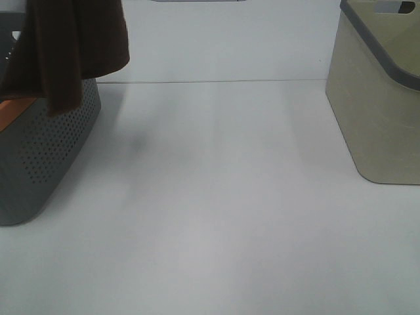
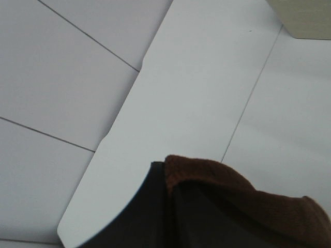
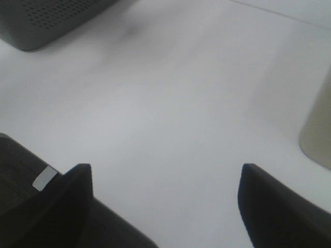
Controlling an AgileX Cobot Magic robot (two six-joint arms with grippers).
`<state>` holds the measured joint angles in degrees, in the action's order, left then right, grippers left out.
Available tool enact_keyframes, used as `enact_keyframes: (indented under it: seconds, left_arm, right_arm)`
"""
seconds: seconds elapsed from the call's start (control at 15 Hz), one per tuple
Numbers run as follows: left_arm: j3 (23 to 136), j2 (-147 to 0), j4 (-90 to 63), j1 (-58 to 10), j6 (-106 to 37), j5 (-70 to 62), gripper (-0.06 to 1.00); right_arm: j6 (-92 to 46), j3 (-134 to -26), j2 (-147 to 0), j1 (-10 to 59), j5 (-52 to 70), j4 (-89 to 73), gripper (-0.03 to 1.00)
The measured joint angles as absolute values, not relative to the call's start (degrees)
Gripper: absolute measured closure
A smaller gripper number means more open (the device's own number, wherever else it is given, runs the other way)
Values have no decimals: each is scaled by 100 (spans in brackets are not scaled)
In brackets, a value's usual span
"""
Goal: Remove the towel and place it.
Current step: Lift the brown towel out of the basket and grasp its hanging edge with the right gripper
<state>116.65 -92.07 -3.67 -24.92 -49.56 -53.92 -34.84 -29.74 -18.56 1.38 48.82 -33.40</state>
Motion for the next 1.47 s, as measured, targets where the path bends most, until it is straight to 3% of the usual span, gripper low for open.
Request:
enact_keyframes:
  seconds: [0.33, 0.87, 1.2, 1.47]
  left_arm:
    - [11665, -9654, -367, -3300, -5157, -4601, 94]
    - [11677, -10405, -418, -3867, -5300, -4366, 94]
    - [11677, -10663, -561, -4171, -5329, -4303, 94]
    - [11677, -10663, -584, -4263, -5460, -4251, 94]
  right_arm:
    - [-6360, -2974, -3547, 138, 3673, -5277, 20]
    - [-9225, -2974, -5541, 138, 3472, -7764, 21]
    - [-11155, -2985, -6738, 138, 4469, -9540, 21]
    - [-11918, -2997, -7506, 138, 5323, -9889, 21]
